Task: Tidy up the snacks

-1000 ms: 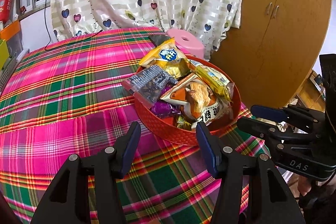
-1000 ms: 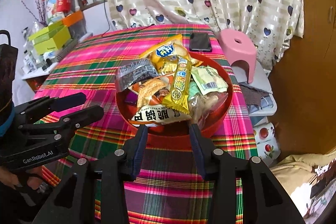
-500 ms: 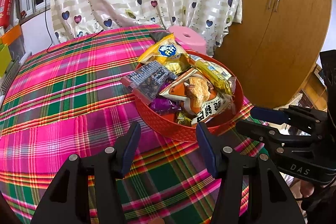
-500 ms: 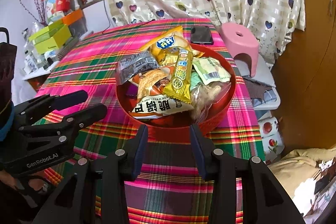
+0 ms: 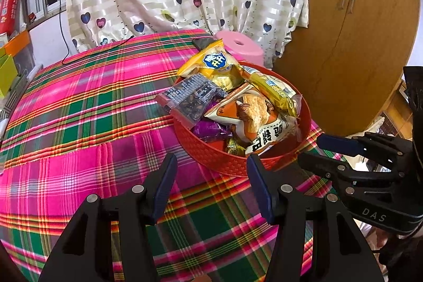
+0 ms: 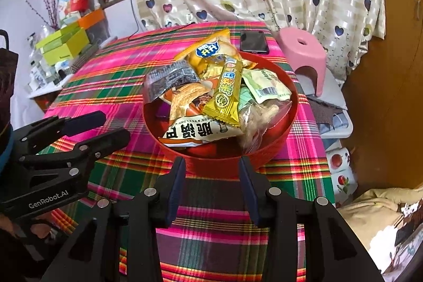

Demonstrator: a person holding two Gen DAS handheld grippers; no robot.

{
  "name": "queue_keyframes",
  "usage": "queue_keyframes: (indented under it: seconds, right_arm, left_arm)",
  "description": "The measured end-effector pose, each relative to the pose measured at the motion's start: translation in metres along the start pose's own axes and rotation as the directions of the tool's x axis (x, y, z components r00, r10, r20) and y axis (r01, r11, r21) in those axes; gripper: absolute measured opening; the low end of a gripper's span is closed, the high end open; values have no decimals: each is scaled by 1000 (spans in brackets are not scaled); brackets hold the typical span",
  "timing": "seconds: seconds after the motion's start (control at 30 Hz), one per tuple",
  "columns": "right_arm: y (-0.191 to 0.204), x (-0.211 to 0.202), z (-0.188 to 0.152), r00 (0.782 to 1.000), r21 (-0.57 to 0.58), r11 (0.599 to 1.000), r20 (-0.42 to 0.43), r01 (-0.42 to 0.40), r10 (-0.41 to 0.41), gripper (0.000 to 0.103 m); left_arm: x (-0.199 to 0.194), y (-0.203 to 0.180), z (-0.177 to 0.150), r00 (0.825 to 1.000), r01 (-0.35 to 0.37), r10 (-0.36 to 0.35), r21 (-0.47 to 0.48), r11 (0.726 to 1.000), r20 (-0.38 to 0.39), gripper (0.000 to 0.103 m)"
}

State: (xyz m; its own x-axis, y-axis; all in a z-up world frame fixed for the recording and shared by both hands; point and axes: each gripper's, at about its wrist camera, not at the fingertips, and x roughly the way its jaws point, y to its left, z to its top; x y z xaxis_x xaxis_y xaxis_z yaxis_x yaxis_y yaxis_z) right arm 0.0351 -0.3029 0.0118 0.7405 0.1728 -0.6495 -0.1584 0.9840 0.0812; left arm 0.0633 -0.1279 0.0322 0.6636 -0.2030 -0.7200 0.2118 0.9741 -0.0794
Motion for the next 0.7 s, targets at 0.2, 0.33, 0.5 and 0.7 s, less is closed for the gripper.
queue_keyframes:
  seconds: [0.2,0.33,0.5,0.7]
  right_arm:
    - [0,2,0,1000,-3,1000,-5,8,-8,40]
    - [-1,2,1,1000,-2,1000,-7,6,-6,40]
    - [-2,1,2,1000,3,1000,-10,2,-2,41]
    - [-3,1,2,1000,1,1000,-13,-6,6,41]
  left_arm:
    - [0,0,0,1000,0,0,-1,1000,-2,56]
    - [1,1,0,1000,-1,1,-1,1000,-2,56]
    - [1,1,0,1000,-1,1,3,1000,-4,56]
    - [2,-3,1,1000,-4,4,9,1000,-3,56]
